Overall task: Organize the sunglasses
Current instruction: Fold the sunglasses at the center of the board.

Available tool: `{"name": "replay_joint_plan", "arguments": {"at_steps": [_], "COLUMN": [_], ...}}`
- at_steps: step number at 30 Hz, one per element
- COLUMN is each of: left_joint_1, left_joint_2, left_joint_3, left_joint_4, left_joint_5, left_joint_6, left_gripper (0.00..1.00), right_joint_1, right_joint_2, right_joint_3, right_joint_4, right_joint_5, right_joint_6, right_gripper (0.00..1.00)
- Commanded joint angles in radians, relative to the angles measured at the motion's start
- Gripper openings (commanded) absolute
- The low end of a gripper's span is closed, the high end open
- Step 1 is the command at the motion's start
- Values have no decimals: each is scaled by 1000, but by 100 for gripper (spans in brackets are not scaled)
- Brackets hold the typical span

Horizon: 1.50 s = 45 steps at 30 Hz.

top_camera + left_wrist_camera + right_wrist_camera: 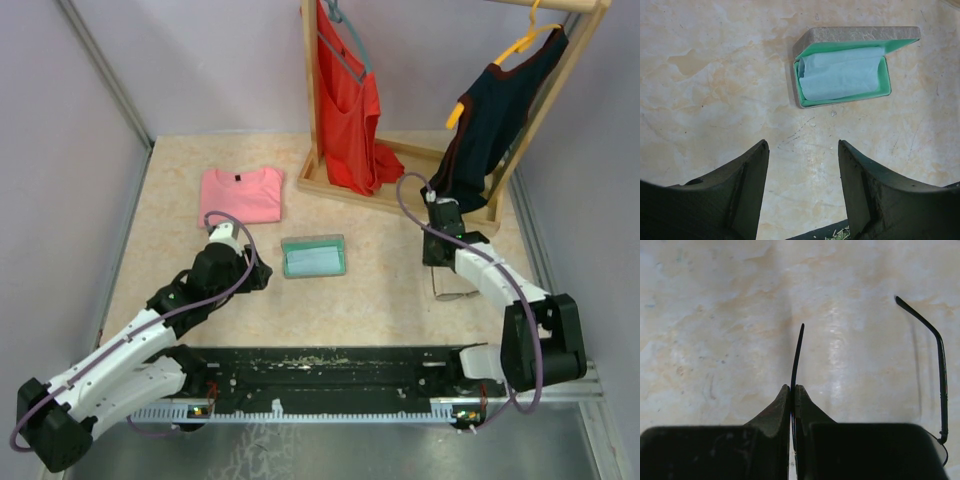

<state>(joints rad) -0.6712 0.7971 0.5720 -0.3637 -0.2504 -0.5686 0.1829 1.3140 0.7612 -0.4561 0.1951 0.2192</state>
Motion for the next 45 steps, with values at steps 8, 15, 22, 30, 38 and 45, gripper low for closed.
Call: {"name": "replay_joint_plan", "arguments": {"at_steps": [8,15,22,30,38,45], "left_joint_1": [6,6,6,5,6,6], "left_joint_2": [-34,-41,-41,-39,-53,-61], "left_joint_3": [14,14,12,2,-16,-14], "left_joint_4": [-16,-21,-24,-17,-18,-19], "left_joint_5": [-10,-17,-23,-17,-16,-21], "left_joint_6": [-11,-15,-11,-15,-21,-19], "left_gripper": [63,63,63,64,64,64], "right_joint_1": [298,498,585,642,643,643], "right_joint_2": [-30,41,75,92,47,-233], "right_joint_3": [32,74,83,79,91,36], "right_joint_4": [76,69,46,49,35,141], "right_joint_5": [-102,-82,-138,-233,-273,-96], "right_joint_6": [-210,-328,-409,-434,-403,-152], "right_gripper": [0,0,2,13,23,26]}}
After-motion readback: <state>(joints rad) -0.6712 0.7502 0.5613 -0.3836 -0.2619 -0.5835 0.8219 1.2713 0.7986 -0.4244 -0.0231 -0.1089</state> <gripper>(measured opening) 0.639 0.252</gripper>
